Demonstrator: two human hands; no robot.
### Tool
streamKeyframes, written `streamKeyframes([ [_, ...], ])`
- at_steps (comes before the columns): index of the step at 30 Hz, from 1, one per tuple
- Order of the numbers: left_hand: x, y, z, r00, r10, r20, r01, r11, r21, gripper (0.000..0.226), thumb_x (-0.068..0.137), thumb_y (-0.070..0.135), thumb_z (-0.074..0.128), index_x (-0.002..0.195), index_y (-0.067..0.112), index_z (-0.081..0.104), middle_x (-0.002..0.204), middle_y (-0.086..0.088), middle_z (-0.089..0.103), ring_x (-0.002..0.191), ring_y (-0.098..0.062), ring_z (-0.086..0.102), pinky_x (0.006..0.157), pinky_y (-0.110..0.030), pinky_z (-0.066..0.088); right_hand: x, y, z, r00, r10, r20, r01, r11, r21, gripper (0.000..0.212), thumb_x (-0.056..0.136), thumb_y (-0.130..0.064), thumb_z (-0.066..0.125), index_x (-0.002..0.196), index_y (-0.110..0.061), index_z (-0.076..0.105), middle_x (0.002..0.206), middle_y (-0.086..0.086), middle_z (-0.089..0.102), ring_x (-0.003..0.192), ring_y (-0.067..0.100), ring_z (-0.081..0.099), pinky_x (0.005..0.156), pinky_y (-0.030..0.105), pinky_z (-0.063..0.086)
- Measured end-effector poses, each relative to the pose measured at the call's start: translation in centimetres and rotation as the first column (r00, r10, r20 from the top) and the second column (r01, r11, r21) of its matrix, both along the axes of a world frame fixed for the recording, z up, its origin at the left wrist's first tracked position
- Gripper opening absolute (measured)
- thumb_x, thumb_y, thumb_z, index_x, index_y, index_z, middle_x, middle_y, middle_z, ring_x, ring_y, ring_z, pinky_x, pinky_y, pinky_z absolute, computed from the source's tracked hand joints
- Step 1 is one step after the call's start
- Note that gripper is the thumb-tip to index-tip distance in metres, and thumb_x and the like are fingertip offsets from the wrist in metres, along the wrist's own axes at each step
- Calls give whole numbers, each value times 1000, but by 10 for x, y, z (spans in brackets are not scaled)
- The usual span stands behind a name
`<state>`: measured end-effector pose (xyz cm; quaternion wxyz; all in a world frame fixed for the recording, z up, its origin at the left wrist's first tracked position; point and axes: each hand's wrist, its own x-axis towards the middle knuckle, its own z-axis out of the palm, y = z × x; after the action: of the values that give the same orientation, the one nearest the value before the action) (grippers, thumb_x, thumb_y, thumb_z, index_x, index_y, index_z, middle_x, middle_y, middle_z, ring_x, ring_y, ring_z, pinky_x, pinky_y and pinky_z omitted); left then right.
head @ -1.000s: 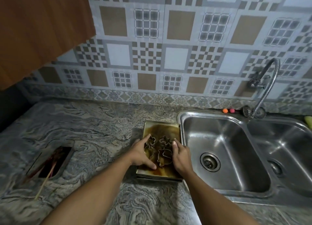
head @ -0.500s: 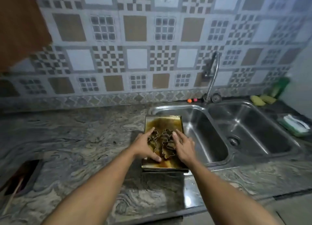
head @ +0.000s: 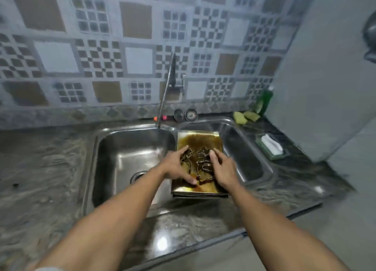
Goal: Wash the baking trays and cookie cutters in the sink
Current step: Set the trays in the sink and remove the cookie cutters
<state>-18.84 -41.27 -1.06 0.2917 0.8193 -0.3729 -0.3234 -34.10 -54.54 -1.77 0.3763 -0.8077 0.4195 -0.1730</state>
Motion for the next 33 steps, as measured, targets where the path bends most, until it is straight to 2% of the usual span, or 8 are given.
streamKeyframes([
  [4,-22,-78,-9,998,4,-56,-5,1000,-31,149,35,58,95,155,40,10,163,-4,20,149,-29,23,121,-49,25,-20,-81,-2,1000,15,-20,-16,999,-49,71,88,-79,27,145,-39,41,147,16,44,138,34,38,113,54,32],
  [9,-39,-146,-29,992,91,-87,-92,996,-13,140,43,56,94,155,43,12,160,-18,14,147,-38,23,122,-47,20,-28,-157,-28,996,63,-57,-62,998,14,79,81,-88,24,143,-42,41,139,13,50,133,35,43,110,53,36],
  [13,-31,-186,-51,981,168,-98,-169,986,-9,152,26,72,89,152,49,7,159,-13,23,145,-35,30,120,-49,26,-16,-197,-40,994,105,-31,-103,993,49,74,85,-81,26,141,-37,47,138,10,50,130,30,46,109,49,37],
  [17,-21,-225,-79,972,211,-104,-210,978,15,146,36,63,91,153,46,6,160,-16,16,145,-39,26,120,-50,25,1,-237,-70,989,139,-40,-134,984,115,78,82,-85,21,140,-39,47,140,4,48,131,24,44,107,49,39],
  [21,-9,-262,-113,959,265,-98,-259,963,68,142,46,57,93,154,45,3,156,-13,19,143,-39,28,119,-48,28,23,-279,-102,985,171,-20,-160,954,252,65,92,-73,25,145,-38,41,146,-2,45,129,13,43,100,32,35],
  [23,1,-270,-130,943,314,-110,-302,947,108,142,45,57,93,153,49,1,154,-13,18,141,-41,29,118,-51,30,39,-293,-122,980,201,-4,-188,920,343,76,82,-84,23,141,-42,44,144,-5,49,128,14,48,106,40,39],
  [26,10,-281,-153,924,357,-141,-336,930,150,142,46,56,93,153,49,0,154,-14,19,141,-41,30,117,-51,31,58,-315,-160,980,198,-15,-169,871,461,90,66,-98,24,136,-46,46,139,-8,55,125,16,53,105,51,44],
  [33,36,-305,-191,903,410,-128,-375,899,228,141,45,57,92,152,49,0,153,-7,19,138,-34,34,114,-43,36,92,-339,-186,975,217,-50,-144,785,603,71,83,-84,28,142,-46,38,146,-5,47,128,20,50,106,53,42],
])
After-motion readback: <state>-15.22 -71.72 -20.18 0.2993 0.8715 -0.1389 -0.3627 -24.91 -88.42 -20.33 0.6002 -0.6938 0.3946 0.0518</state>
